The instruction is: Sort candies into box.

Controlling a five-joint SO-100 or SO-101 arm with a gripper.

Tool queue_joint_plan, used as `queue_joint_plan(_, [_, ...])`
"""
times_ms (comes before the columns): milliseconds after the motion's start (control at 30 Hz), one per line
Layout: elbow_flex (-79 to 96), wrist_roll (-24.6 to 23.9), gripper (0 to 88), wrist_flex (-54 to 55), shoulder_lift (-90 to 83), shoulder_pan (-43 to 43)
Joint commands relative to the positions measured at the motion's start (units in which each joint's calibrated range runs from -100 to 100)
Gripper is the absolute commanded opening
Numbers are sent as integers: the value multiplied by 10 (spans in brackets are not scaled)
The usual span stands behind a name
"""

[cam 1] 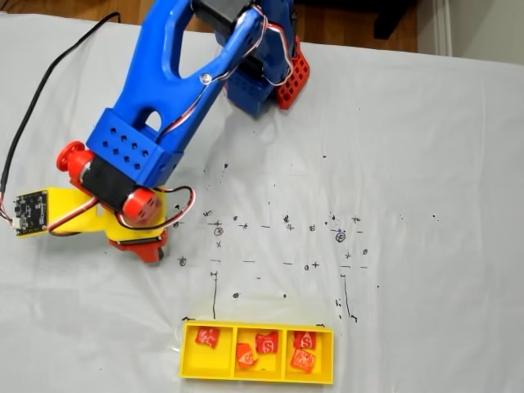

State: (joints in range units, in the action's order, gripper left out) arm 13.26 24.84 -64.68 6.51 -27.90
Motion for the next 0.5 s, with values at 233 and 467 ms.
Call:
queue_joint_plan(233, [-4,-1,241,30,21,9])
queue_joint_plan(467, [11,-1,235,41,26,8])
